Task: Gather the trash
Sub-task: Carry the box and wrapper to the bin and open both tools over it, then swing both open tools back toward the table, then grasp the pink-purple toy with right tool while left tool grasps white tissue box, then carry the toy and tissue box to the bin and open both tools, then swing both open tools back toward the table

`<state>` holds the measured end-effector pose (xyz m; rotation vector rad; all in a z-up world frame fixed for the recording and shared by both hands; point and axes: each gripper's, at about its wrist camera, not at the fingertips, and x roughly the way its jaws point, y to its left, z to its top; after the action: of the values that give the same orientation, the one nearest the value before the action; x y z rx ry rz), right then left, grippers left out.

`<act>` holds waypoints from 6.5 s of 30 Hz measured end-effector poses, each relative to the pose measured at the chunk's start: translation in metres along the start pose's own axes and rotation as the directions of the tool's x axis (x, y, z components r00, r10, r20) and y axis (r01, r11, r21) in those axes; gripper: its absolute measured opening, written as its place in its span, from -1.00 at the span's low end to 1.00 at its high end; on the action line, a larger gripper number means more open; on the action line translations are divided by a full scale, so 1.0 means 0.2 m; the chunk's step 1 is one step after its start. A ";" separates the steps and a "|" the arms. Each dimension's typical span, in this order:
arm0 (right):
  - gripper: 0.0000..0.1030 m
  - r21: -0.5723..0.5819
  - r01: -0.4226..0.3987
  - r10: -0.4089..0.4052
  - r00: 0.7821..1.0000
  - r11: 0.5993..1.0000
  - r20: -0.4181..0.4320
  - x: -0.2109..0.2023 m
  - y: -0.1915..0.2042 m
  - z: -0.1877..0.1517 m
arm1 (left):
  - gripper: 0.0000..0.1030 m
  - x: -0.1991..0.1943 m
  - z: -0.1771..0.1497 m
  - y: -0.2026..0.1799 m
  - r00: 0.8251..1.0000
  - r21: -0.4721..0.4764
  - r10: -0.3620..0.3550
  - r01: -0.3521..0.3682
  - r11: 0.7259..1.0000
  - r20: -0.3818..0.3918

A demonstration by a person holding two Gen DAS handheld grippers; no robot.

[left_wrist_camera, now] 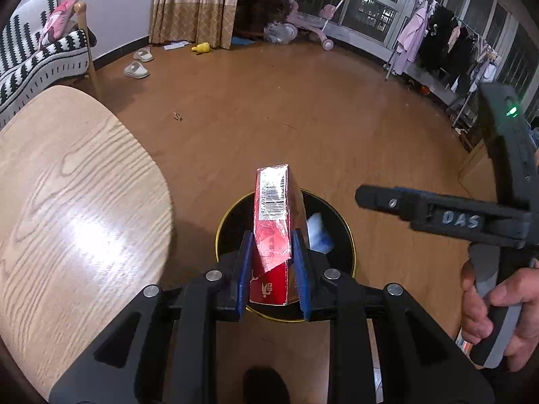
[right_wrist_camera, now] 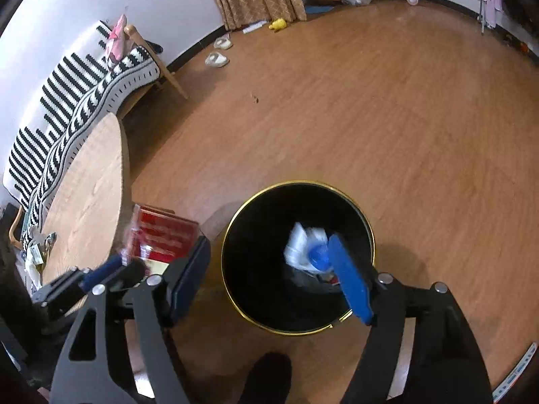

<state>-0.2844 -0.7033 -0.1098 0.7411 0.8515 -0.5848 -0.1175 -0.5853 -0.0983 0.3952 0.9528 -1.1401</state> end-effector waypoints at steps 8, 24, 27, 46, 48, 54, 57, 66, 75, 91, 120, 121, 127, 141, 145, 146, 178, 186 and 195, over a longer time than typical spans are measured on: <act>0.37 0.044 -0.005 0.004 1.000 0.999 0.029 -0.05 -0.06 0.00 | -0.55 0.10 0.00 -0.03 1.000 0.009 -0.021 0.021 1.000 -0.018; 0.41 -0.006 -0.032 0.032 0.994 0.999 0.107 -0.17 0.17 0.06 | 0.60 -0.10 -0.01 0.04 0.998 -0.003 -0.014 0.015 1.000 0.060; 0.45 -0.054 -0.055 0.061 0.991 0.997 0.117 -0.18 0.33 0.06 | 0.71 -0.30 -0.03 0.15 0.994 -0.031 0.009 -0.006 0.999 0.109; 0.46 -0.565 -0.402 0.350 0.914 0.721 -0.204 0.10 2.35 -0.44 | 0.76 -1.64 -0.90 1.53 0.839 -0.540 0.541 -0.427 0.725 0.062; 0.46 -0.602 -0.436 0.354 0.899 0.669 -0.258 0.12 2.55 -0.57 | 0.76 -1.77 -1.09 1.63 0.823 -0.589 0.567 -0.443 0.676 0.032; 0.46 -0.670 -0.497 0.314 0.868 0.551 -0.385 0.21 2.97 -0.94 | 0.77 -2.05 -1.49 1.82 0.786 -0.667 0.617 -0.479 0.571 -0.037; 0.46 -0.690 -0.511 0.288 0.859 0.513 -0.423 0.24 3.12 -1.08 | 0.77 -2.12 -1.59 1.87 0.785 -0.688 0.617 -0.479 0.546 -0.057; 0.46 -0.713 -0.519 0.233 0.853 0.472 -0.466 0.34 3.40 -1.32 | 0.77 -2.16 -1.70 1.97 0.801 -0.687 0.594 -0.475 0.550 -0.078; -0.07 -0.729 -0.529 0.199 0.846 0.434 -0.495 0.43 3.51 -1.40 | 0.77 -2.06 -1.75 1.95 0.852 -0.640 0.519 -0.439 0.631 -0.072; -0.16 -0.673 -0.539 0.327 0.842 0.506 -0.429 0.29 3.36 -1.11 | 0.83 -1.77 -1.57 1.74 0.886 -0.443 0.461 -0.431 0.786 -0.045; -0.16 -0.681 -0.474 0.341 0.879 0.559 -0.332 0.10 2.86 -0.81 | -0.28 -1.65 -1.51 1.97 0.911 -0.922 0.399 -0.239 0.303 -0.105; -0.16 -0.679 -0.469 0.340 0.882 0.565 -0.326 0.09 2.83 -0.79 | -0.34 -1.65 -1.49 1.97 0.905 -0.917 0.412 -0.252 0.311 -0.109; -0.16 -0.640 -0.417 0.324 0.908 0.645 -0.264 0.07 2.54 -0.61 | -0.63 -1.64 -1.23 1.87 0.884 -0.859 0.463 -0.280 0.429 -0.057; -0.16 -0.324 -0.075 0.081 0.997 0.943 0.005 -0.02 1.06 -0.03 | -0.64 -1.04 -0.33 0.98 0.931 -0.446 0.335 -0.239 0.862 0.148; -0.16 -0.213 0.061 -0.051 0.997 0.975 0.051 -0.05 0.61 0.04 | -0.64 -0.81 -0.18 0.65 0.954 -0.289 0.243 -0.185 0.939 0.178; -0.16 -0.191 0.075 -0.067 0.997 0.979 0.048 -0.05 0.53 0.04 | -0.64 -0.73 -0.15 0.55 0.965 -0.251 0.198 -0.152 0.956 0.171; 0.31 0.003 0.112 -0.112 0.994 0.994 -0.022 0.06 -0.01 0.07 | -0.63 0.05 0.05 0.02 1.000 -0.008 -0.026 0.026 1.000 -0.008; 0.38 0.063 0.114 -0.117 0.991 0.992 0.059 -0.07 -0.06 0.10 | 0.04 0.19 0.10 -0.05 0.995 0.011 -0.089 0.090 0.996 -0.038; 0.40 0.055 0.088 -0.094 0.989 0.995 0.117 -0.17 0.04 0.14 | 0.51 0.01 0.10 -0.01 0.997 0.023 -0.072 0.072 0.997 0.018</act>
<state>-0.2833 -0.7143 -0.0661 0.7077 0.7650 -0.7266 -0.1105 -0.6026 -0.0883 0.3702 0.9443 -1.2190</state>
